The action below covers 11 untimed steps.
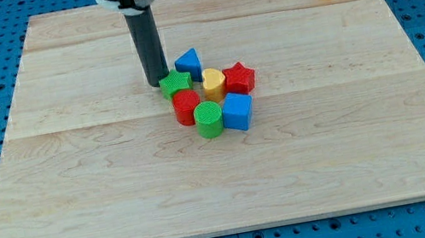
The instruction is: Slightly push the blue triangle towards bottom
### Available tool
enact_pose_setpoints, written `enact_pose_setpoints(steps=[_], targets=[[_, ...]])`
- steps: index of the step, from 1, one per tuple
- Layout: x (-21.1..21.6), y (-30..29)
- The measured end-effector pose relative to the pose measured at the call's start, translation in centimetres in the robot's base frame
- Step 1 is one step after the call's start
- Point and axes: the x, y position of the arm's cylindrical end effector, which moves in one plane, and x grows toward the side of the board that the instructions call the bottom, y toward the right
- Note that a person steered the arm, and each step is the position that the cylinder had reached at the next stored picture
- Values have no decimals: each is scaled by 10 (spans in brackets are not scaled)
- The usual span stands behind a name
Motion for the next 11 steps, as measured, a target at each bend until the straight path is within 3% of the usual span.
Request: enact_pose_setpoints(steps=[1,3,7,9,10,11], targets=[[-9,-3],[-77,-1],[-35,26],[-62,26],[-84,52],[-87,115]])
